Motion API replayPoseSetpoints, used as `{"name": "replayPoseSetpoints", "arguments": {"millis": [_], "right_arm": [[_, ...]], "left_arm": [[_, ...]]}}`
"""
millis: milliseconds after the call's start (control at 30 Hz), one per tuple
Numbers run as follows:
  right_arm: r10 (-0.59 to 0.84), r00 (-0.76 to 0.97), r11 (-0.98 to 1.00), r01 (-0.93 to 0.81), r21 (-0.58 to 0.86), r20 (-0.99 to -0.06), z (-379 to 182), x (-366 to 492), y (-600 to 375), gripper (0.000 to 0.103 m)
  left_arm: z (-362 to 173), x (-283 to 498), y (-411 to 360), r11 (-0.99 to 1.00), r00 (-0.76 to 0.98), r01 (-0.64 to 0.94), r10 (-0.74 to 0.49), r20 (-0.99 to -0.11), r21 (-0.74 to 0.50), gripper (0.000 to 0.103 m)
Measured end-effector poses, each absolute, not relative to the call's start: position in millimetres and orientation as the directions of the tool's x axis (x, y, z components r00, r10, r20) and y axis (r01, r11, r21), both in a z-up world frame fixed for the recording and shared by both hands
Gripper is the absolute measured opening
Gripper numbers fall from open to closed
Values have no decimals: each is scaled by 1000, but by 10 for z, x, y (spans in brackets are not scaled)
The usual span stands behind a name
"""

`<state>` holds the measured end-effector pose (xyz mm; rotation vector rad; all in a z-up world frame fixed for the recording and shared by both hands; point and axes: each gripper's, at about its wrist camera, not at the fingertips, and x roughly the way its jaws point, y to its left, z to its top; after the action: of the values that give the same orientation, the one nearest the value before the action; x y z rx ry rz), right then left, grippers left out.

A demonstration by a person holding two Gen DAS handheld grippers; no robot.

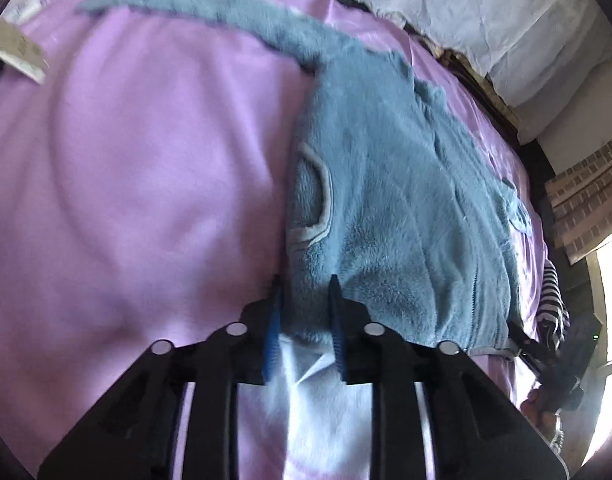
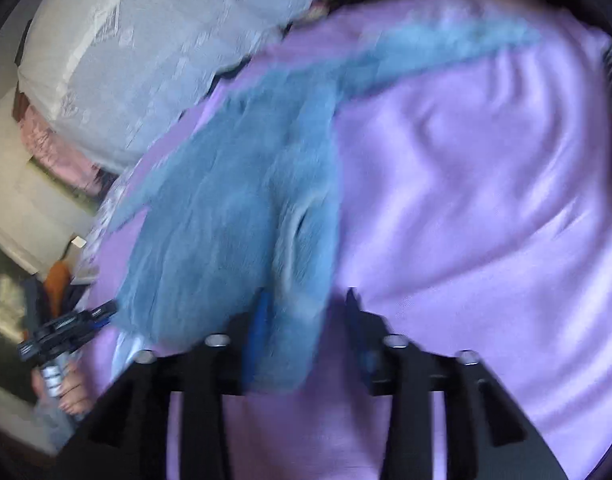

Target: Fold small clothes

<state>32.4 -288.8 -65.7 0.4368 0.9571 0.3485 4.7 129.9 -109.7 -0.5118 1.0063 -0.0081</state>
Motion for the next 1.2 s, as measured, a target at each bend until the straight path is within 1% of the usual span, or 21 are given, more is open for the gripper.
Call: {"name": "replayPoseSetpoints", "arguments": {"millis": [67,100,167,233,267,300,367,400,467,533,567,600,667,733,767,833,933,1033,1100,1167,1200], "right_arm": [[437,579,879,-110,465,-689,-451,377,-2924,43],[452,589,873,-137,468,-670,-339,460,-2909,43],[493,595,854,-194,482,-634,-199,607,-2795,43],[564,555,817,-265,512,-611,-175,847,-2507,43],[587,524,803,-279,527,-617,-237,953,-2379,43],[603,492,793,-281,540,-629,-341,1029,-2260,43],[615,425,787,-266,557,-665,-561,1154,-2083,41],[587,393,808,-223,546,-708,-765,1246,-2090,32],[610,392,787,-201,583,-688,-877,1234,-2208,22],[634,379,763,-165,626,-674,-840,1276,-2452,24],[614,419,773,-148,617,-669,-730,1326,-2618,25],[586,462,790,-143,596,-666,-644,1325,-2709,30],[475,587,834,-61,549,-656,-453,1447,-3109,41],[400,656,825,47,563,-640,-404,1702,-3508,41],[365,674,819,96,565,-643,-426,1813,-3661,41],[289,684,777,242,582,-670,-561,2085,-4063,41],[227,663,654,439,616,-713,-858,2326,-4497,41],[215,687,508,529,680,-694,-1097,2383,-4734,40],[189,708,451,553,700,-681,-1162,2476,-4810,43],[162,722,433,561,706,-673,-1209,2491,-4818,46],[146,730,433,560,707,-668,-1219,2538,-4833,42]], "left_arm": [[-887,30,1264,911,582,-209,-175,-794,-354,24],[-799,36,1220,925,600,-189,-157,-784,-329,27],[-641,105,1079,945,626,-141,-146,-766,-295,37],[-577,252,924,946,629,-100,-180,-756,-308,54],[-583,354,817,946,623,-65,-210,-753,-318,57],[-621,466,711,949,616,-43,-221,-756,-312,58],[-797,683,572,964,578,-52,-183,-795,-260,58],[-905,766,549,969,550,-59,-169,-818,-240,58],[-1110,853,588,974,514,-74,-148,-845,-216,59],[-1068,793,618,976,535,-39,-159,-830,-212,60],[-1013,767,645,980,531,-43,-143,-835,-195,60],[-963,761,685,980,531,-47,-141,-835,-195,58],[-819,823,815,975,541,-68,-141,-829,-210,59],[-693,976,948,974,567,-115,-96,-818,-194,63],[-599,1114,1040,971,592,-159,-49,-805,-176,63],[-521,1351,1174,959,603,-212,-24,-797,-189,63],[-522,1677,1198,939,586,-231,-76,-807,-255,63],[-633,2054,1064,942,561,-245,-55,-826,-228,63],[-757,2227,949,950,535,-244,-36,-844,-195,63],[-921,2401,829,953,503,-257,-8,-864,-158,70],[-1008,2476,781,955,496,-270,27,-868,-124,80]]}}
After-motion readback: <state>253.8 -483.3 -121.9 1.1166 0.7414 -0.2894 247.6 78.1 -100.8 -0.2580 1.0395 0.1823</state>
